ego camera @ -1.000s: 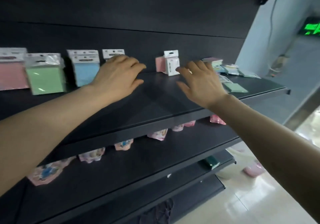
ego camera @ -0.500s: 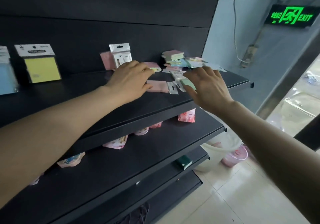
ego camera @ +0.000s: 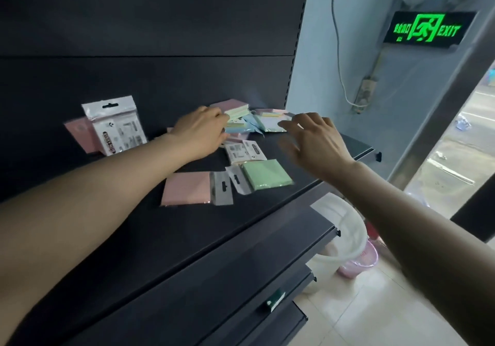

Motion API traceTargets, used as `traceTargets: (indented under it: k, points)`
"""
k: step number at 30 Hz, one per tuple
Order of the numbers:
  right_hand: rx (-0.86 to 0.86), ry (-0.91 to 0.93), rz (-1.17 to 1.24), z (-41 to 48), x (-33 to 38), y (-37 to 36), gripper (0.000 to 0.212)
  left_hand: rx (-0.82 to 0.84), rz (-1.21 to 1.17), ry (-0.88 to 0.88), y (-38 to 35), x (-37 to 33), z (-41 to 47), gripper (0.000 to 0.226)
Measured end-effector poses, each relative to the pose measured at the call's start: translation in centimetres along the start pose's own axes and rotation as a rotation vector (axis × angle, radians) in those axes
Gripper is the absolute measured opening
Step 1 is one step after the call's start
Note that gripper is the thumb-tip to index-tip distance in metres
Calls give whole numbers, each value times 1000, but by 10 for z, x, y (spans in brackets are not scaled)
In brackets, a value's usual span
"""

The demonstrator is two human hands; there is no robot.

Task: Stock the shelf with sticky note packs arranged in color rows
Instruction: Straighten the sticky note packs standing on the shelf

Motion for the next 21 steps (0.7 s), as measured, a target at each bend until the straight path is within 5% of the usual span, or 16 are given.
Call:
traceTargets:
  k: [11,21]
  points:
    - [151,-61,173,68,-74,-71,45,153,-154,246,-48,17,112,51]
    - [319,184,389,150,-87,-131,52,77,-160,319,-40,3,108,34]
Point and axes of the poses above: each hand's wrist, its own z-axis towards the middle knuckle, its own y-axis out of the back of the hand, x = y × z, the point moved 1 cm from there along z, towards the middle knuckle, and after that the axes turned 2 degrees about -y, right-handed, at the moved point
